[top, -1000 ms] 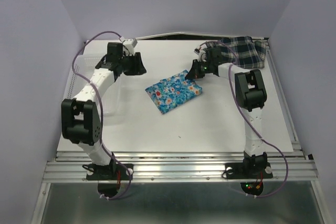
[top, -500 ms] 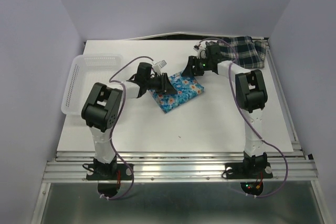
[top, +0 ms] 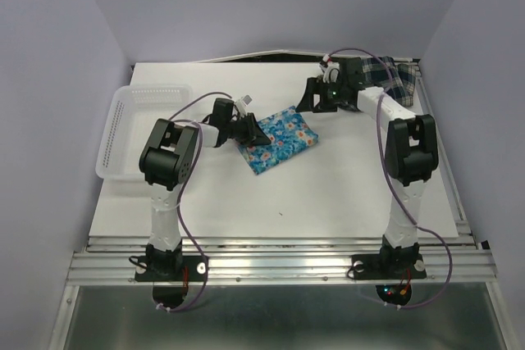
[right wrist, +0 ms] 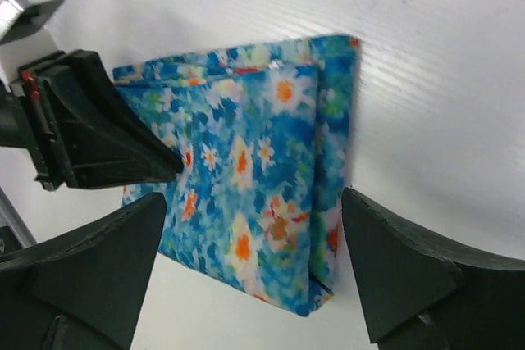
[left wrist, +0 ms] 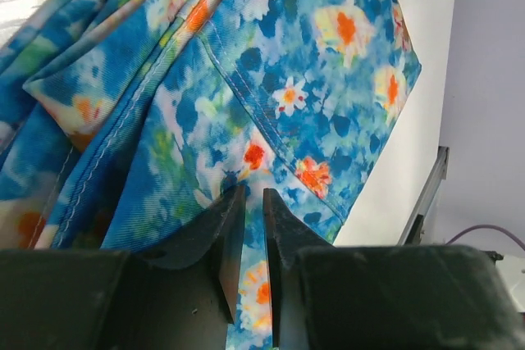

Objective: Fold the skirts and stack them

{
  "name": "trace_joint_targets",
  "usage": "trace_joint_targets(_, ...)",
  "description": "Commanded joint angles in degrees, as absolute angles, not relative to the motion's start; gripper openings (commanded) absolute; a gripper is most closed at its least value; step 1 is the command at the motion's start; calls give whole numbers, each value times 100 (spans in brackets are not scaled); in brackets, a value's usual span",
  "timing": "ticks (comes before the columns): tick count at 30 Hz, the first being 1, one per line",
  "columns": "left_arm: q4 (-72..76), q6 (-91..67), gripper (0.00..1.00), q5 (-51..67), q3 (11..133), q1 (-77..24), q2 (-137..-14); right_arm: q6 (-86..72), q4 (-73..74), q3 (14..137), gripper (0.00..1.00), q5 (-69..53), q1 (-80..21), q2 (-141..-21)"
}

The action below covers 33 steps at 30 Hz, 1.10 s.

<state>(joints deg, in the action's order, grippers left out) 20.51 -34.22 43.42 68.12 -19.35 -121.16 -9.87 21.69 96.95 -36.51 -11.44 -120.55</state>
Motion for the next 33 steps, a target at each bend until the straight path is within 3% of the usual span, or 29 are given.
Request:
trace_joint_targets(1,1294,-2778,28,4184,6882,-1898,-12059,-1115,2768,9352,96,-3734,-984,-12234)
trace_joint_targets(7,1091,-2664,27,4158,6978,-1898,-12085,-1502,2637,9395,99,-3700,-984,-12909)
trace_joint_targets(11,967,-2602,27,4114,7093,-1898,-12120,-1898,2505,9396,90,-4244,-984,-13296)
trace_joint_targets(15,835,-2540,27,4069,7277,-1898,-12182,-2004,2461,9317,74,-4606,-984,-13456)
trace_joint_targets(20,712,-2505,27,4026,7409,-1898,-12243,-1609,2654,9185,61,-4316,-1142,-13403)
trace_joint_targets(27,685,-2364,26,3973,7497,-1898,-12199,-1398,2277,9316,1,-3876,-1143,-13017)
trace_joint_targets(33,563,-1908,31,3841,7760,-1898,-11945,-837,2267,10062,1,-3324,-1143,-12771)
